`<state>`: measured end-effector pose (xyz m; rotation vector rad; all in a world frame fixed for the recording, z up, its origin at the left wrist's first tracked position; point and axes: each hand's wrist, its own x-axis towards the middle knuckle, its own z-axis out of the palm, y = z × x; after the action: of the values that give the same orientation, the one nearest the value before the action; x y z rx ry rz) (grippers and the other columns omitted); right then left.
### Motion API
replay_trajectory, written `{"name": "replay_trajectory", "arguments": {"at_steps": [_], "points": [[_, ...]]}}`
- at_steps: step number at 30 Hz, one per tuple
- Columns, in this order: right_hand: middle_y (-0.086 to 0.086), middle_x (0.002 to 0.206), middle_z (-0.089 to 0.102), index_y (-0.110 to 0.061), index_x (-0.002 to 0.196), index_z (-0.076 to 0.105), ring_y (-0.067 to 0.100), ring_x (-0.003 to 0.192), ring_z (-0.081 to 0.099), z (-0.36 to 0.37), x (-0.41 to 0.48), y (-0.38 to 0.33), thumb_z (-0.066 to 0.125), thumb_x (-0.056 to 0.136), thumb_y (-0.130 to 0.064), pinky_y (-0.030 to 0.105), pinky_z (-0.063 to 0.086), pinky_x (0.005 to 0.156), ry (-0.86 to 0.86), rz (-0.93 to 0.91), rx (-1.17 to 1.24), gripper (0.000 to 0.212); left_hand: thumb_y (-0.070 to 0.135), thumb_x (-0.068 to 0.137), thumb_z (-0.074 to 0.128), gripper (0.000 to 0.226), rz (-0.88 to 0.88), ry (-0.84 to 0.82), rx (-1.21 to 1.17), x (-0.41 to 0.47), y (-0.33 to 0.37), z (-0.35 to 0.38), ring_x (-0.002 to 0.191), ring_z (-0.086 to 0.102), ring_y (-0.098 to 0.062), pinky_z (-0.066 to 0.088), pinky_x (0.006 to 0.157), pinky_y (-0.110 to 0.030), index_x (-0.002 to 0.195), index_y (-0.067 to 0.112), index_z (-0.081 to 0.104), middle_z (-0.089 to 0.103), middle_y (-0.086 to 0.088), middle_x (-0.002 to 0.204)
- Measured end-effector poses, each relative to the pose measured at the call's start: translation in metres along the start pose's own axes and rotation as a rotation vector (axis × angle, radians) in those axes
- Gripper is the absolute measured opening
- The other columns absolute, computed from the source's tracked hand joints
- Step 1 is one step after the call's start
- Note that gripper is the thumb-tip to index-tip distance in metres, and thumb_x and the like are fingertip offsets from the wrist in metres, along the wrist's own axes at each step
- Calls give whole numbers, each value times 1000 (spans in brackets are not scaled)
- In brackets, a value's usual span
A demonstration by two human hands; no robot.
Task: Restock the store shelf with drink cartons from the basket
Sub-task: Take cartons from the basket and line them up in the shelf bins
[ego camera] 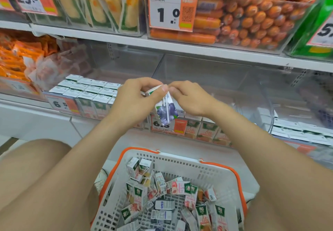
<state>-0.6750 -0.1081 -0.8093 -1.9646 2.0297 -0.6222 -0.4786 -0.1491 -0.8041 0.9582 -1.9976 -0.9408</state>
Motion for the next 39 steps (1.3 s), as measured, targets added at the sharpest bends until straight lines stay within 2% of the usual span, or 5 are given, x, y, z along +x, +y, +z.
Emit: {"name": "replay_trajectory", "arguments": {"at_steps": [6, 11, 15, 30, 39], "points": [[-9, 96, 73, -37, 120, 59, 8, 89, 68, -28, -78, -19, 74, 82, -40, 29, 54, 80, 140, -20, 284, 41, 56, 84, 80, 34, -165, 124, -190, -11, 18, 26, 70, 76, -19, 65, 71, -49, 90, 23, 79, 77, 2, 77], [-15, 92, 71, -30, 104, 62, 3, 84, 65, -31, -106, -15, 90, 66, -60, 32, 56, 74, 347, 115, 78, 56, 44, 99, 69, 41, -301, -110, -557, -21, 46, 48, 84, 78, -36, 65, 68, -40, 101, 4, 77, 79, -19, 92], [-8, 103, 77, -27, 116, 66, 11, 95, 73, -49, -122, 3, 78, 77, -61, 43, 60, 89, 243, 346, 497, 54, 19, 106, 55, 25, -283, -285, -696, -20, 59, 58, 87, 76, -30, 60, 79, -38, 120, 8, 73, 77, -17, 114], [19, 104, 76, -6, 121, 61, 28, 86, 73, -128, -188, 77, 54, 108, -35, 57, 59, 87, 367, 391, 689, 32, 21, 96, 76, 25, 174, -277, -372, -7, 125, 160, 93, 77, -15, 62, 80, -31, 119, 12, 74, 80, -1, 101], [7, 94, 52, -18, 133, 44, 18, 70, 48, -144, -210, 176, 50, 109, -21, 33, 38, 59, 453, 474, 132, 25, 70, 86, 69, 81, 446, -442, 309, -24, 99, 233, 151, 33, -21, 37, 120, -43, 151, 33, 40, 19, 3, 166]]}}
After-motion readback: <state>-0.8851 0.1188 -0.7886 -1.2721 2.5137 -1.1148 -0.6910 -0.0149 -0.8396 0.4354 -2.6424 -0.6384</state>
